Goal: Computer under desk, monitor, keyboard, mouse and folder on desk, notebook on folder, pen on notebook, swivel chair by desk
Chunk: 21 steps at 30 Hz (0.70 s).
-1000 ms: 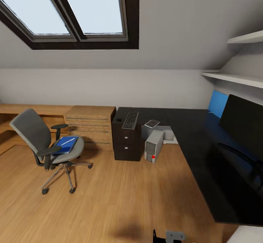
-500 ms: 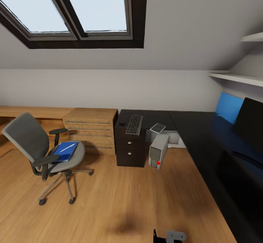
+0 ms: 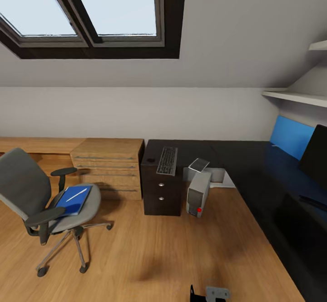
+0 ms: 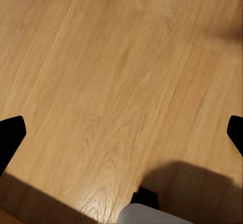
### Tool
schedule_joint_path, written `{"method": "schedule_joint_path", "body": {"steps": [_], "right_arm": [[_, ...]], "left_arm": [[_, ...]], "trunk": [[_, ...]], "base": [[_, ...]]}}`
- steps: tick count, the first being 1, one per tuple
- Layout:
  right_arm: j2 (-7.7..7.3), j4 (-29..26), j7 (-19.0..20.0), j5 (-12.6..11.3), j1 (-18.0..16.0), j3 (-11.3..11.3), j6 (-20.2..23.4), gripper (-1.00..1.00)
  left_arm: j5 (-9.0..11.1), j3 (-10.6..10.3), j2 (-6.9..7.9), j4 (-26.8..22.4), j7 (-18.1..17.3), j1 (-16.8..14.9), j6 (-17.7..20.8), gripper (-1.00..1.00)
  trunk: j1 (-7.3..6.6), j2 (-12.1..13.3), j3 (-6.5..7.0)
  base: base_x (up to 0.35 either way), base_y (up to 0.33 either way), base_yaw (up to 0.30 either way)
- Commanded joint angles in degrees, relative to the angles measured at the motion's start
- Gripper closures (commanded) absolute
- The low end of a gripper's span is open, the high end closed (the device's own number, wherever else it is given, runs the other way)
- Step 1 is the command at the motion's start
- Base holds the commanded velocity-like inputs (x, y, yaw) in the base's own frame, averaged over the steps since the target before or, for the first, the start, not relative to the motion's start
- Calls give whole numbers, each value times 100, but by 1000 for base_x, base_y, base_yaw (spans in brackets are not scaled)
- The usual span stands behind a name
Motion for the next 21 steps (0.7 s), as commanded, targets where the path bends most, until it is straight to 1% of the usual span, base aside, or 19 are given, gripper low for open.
{"method": "schedule_joint_path", "body": {"steps": [1, 6, 21], "right_arm": [[0, 5, -34, -36, -5, 51, -16, -100], [3, 5, -34, -36, -5, 54, -16, -100], [-4, 5, -34, -28, -5, 55, -16, -100]], "left_arm": [[61, -49, 6, 1, 40, -5, -29, -100], [58, -49, 2, 1, 40, -3, -29, -100], [53, -49, 4, 1, 40, -4, -29, -100]], "trunk": [[4, -4, -7], [4, -4, -7], [4, -4, -7]], "base": [[312, 120, -22], [316, 66, -8], [321, 4, -3]]}}
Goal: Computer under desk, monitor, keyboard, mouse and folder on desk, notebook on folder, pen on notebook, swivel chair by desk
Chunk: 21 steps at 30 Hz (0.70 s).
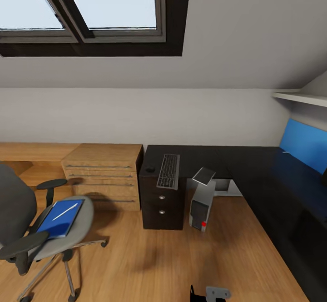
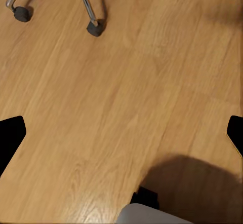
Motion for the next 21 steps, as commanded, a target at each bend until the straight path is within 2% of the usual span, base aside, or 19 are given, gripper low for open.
{"method": "schedule_joint_path", "body": {"steps": [1, 10, 21], "right_arm": [[0, 4, -34, -31, -6, 51, -15, -100], [5, 4, -34, -21, -6, 56, -15, -100], [9, 6, -34, -34, -6, 59, -15, -100]], "left_arm": [[61, -49, 7, 0, 41, -5, -28, -100], [76, -43, 5, 0, 41, -6, -28, -100], [77, -40, 7, 0, 41, -4, -28, -100]], "trunk": [[4, -5, -7], [4, -5, -7], [4, -5, -7]], "base": [[291, 23, -147], [113, 15, -151], [298, 90, -7]]}}
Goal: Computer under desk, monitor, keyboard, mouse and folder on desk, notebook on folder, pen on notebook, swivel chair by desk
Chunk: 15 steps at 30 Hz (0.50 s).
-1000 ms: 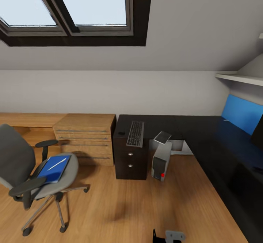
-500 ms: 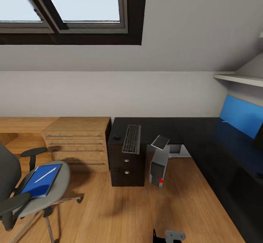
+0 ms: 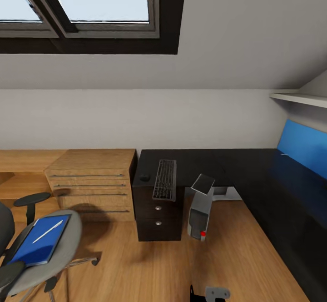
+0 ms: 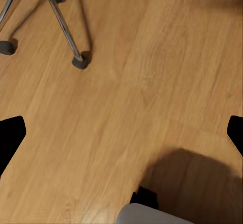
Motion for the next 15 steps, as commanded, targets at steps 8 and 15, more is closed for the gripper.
{"method": "schedule_joint_path", "body": {"steps": [8, 15], "right_arm": [[0, 7, -34, -38, -5, 49, -16, -100], [4, 7, -34, -38, -5, 51, -16, -100]], "left_arm": [[61, -48, 6, 1, 40, -4, -281, -100], [55, -54, 2, 1, 40, -4, -284, -100]], "trunk": [[4, -4, -7], [4, -4, -7]], "base": [[262, 205, 0], [85, 261, 0]]}}
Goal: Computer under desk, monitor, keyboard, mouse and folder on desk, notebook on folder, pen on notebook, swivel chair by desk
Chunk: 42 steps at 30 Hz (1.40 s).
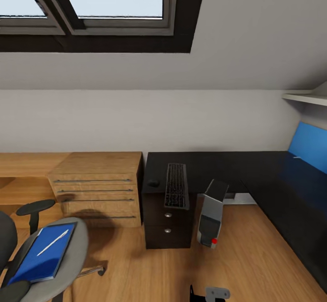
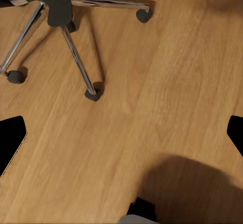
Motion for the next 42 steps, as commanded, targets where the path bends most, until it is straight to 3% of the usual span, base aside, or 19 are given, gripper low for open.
{"method": "schedule_joint_path", "body": {"steps": [1, 23, 31, 35, 42], "right_arm": [[4, 4, -34, -37, -5, 50, -17, -100], [-16, 0, -27, -4, -5, 44, -17, -100], [-21, 0, -26, -2, -5, 42, -17, -100], [-21, 3, -26, 1, -4, 43, -17, -100], [-21, 8, -26, -1, -5, 42, -17, -100]], "left_arm": [[56, -51, 5, 2, 38, -6, -28, -100], [39, -82, -35, -30, 33, -7, -59, -100], [31, -168, -263, -49, 37, -6, -284, -100], [29, -178, -292, -50, 38, -5, -378, -100], [29, -186, -306, -44, 31, -5, -411, -100]], "trunk": [[1, -5, -7], [1, -5, -7], [1, -5, -7], [1, -5, -7], [155, -286, -133]], "base": [[8, 86, 0], [-29, 77, 0], [-1, 2, 0], [0, 0, 0], [0, 0, 0]]}}
